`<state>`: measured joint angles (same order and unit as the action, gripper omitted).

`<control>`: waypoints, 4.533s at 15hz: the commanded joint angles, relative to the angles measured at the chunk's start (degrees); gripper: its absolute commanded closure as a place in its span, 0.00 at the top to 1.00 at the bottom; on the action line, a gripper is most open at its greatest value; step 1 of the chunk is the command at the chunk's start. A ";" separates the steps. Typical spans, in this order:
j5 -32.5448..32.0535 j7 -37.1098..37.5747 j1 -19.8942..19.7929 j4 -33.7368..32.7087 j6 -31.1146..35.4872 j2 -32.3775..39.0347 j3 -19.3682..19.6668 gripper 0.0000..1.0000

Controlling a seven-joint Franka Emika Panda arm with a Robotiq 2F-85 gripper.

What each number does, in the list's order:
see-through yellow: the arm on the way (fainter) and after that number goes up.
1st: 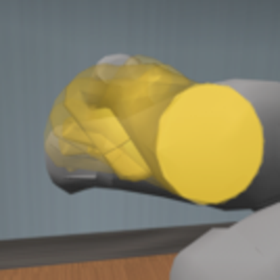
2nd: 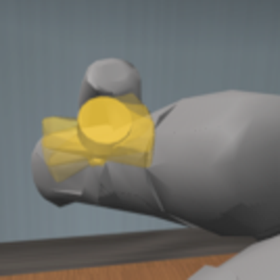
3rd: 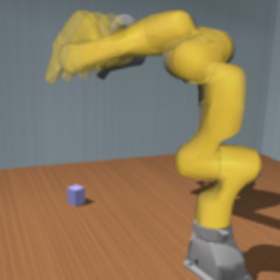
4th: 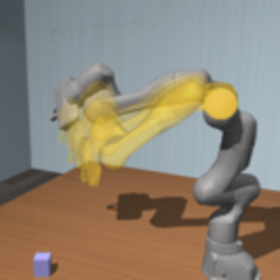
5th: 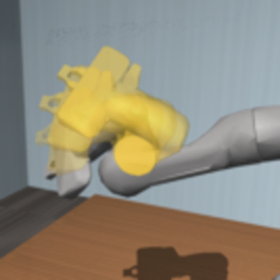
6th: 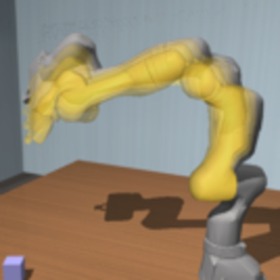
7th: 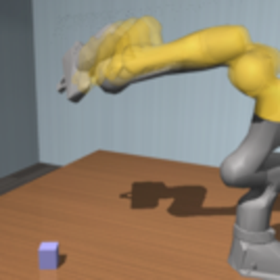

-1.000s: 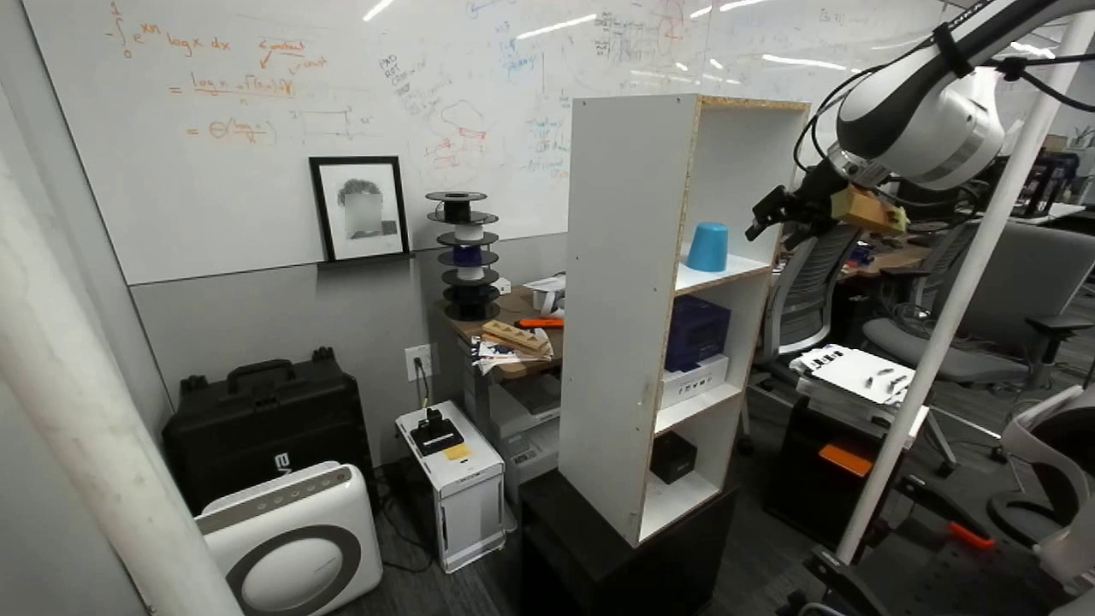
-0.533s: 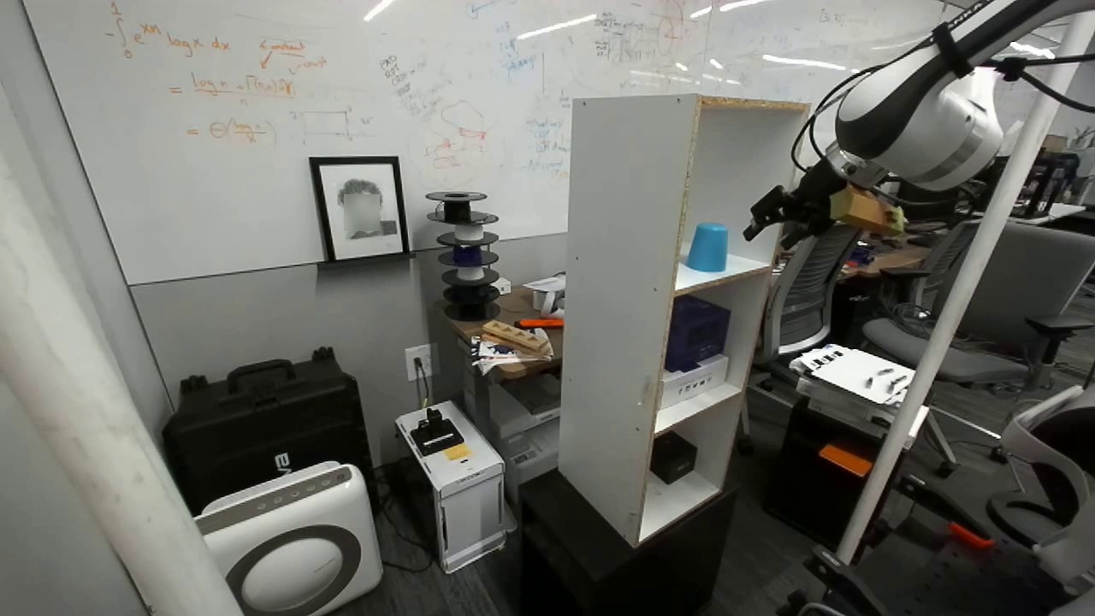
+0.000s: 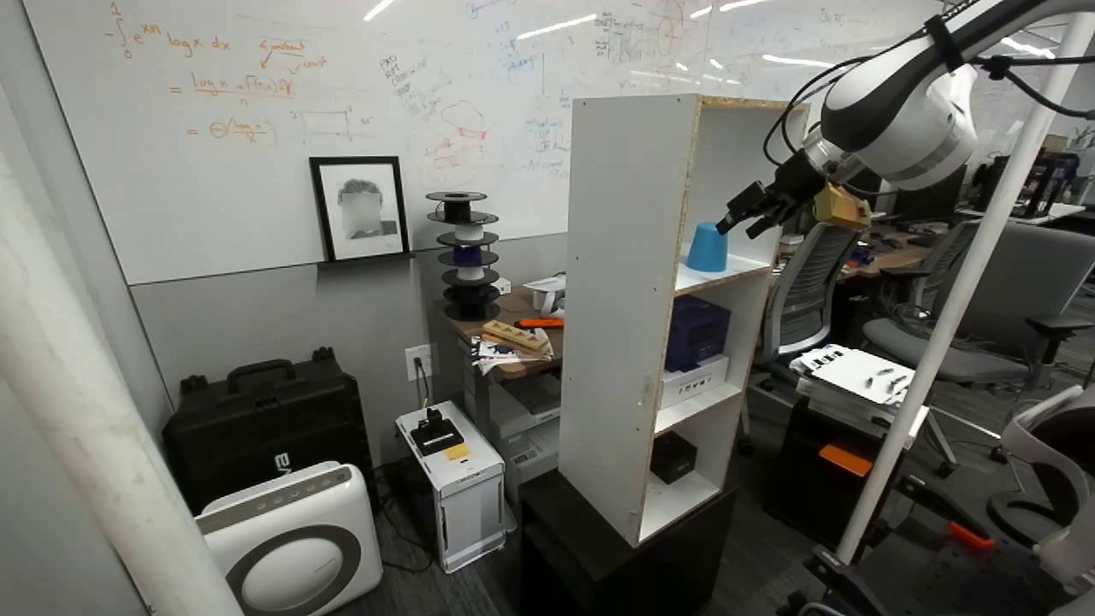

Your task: Put the blue cup on the top of the shelf

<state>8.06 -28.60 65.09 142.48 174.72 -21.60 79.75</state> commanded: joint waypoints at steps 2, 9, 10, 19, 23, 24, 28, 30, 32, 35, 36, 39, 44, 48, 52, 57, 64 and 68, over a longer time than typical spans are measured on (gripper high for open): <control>-0.56 -5.16 9.89 -4.85 1.33 -2.63 10.35 1.00; -11.96 -1.06 32.15 -11.51 11.11 -6.32 33.23 1.00; -13.89 -0.18 36.08 -12.92 12.69 -7.55 36.75 1.00; -17.52 4.91 49.60 -19.98 12.63 -15.75 45.16 0.54; -16.47 9.06 47.22 -13.49 13.59 -10.20 42.50 0.54; -16.03 10.09 46.67 -11.66 14.04 -8.67 41.77 0.54; -10.42 15.93 45.82 -1.35 19.38 3.54 41.10 0.54; -7.97 17.82 43.61 3.62 21.01 8.86 38.40 0.54; -7.01 20.49 38.87 7.67 21.47 13.31 32.49 0.54; -7.81 24.06 28.00 9.65 21.00 15.58 18.97 0.54; -8.97 25.98 26.92 9.62 22.07 16.52 17.42 0.54; -8.40 27.58 20.87 8.47 26.40 17.74 10.76 0.54; -6.15 29.40 13.43 6.52 30.74 18.27 4.84 0.54; -5.16 27.55 6.95 5.25 26.76 15.01 -0.15 0.54; -6.24 25.71 -1.27 5.64 21.57 10.51 -7.24 0.54; -8.07 20.78 -15.75 8.34 22.20 5.47 -20.97 0.54; -9.81 23.84 -47.04 10.61 14.87 -3.31 -49.22 0.54; -9.72 23.68 -56.70 11.15 6.64 -13.75 -58.95 0.54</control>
<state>-0.73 -5.27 13.51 151.65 187.03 -25.17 26.28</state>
